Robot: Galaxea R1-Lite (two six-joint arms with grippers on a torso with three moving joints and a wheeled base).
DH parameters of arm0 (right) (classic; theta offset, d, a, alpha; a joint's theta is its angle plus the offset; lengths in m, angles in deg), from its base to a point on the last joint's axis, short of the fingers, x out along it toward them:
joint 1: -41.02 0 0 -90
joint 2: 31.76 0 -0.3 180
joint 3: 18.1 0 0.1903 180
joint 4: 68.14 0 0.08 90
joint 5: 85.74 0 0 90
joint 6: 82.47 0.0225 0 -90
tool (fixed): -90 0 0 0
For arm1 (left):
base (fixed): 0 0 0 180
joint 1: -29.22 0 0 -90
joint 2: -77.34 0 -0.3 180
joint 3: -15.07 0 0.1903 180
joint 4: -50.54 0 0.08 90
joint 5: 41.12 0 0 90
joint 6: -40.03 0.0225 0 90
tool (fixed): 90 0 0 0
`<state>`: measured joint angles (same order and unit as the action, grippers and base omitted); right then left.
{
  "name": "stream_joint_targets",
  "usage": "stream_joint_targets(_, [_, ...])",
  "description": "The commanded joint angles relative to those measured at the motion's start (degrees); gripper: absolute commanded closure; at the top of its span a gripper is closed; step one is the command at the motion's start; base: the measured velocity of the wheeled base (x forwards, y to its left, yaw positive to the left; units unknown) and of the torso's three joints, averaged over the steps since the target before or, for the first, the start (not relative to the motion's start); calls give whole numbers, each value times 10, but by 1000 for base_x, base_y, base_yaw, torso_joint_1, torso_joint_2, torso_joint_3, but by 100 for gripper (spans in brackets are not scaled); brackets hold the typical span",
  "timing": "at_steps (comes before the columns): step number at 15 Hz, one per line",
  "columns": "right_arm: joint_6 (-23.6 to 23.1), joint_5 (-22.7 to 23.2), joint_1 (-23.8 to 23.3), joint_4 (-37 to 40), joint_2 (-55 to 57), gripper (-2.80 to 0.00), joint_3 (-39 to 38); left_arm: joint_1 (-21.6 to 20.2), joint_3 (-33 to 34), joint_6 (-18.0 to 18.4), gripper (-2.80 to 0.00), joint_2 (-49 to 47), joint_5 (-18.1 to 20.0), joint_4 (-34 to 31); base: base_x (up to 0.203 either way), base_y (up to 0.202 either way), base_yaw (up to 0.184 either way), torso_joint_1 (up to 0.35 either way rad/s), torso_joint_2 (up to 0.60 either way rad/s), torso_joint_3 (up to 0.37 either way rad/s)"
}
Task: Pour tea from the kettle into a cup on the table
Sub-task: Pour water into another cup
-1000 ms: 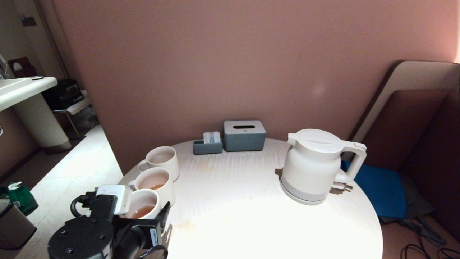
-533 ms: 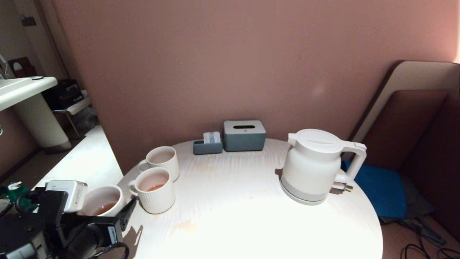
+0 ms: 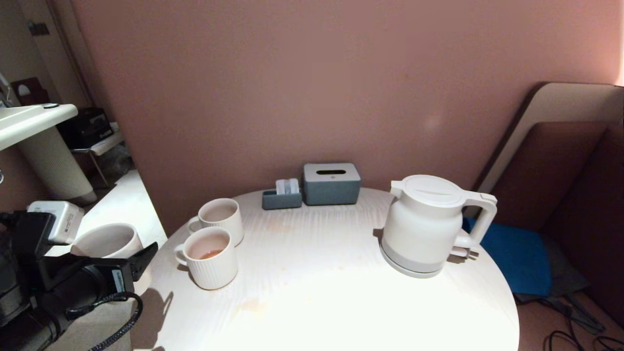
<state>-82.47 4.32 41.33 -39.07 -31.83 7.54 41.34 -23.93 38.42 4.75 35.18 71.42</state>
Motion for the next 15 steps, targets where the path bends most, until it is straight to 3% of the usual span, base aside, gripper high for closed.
stream_joint_targets(1, [0,0,0,1,1,0,0,-36,-17,16,0,-52,29,7,0,0,0,0,0,0])
stream_joint_targets(7, [0,0,0,1,1,0,0,-72,-44,90,0,-201,50,181,0,0,0,0,0,0])
stream_joint_targets(12, [0,0,0,0,1,0,0,-73,-108,144,0,-227,50,185,0,0,0,0,0,0])
stream_joint_targets(15, [0,0,0,1,1,0,0,-73,-112,159,0,-238,49,189,0,0,0,0,0,0])
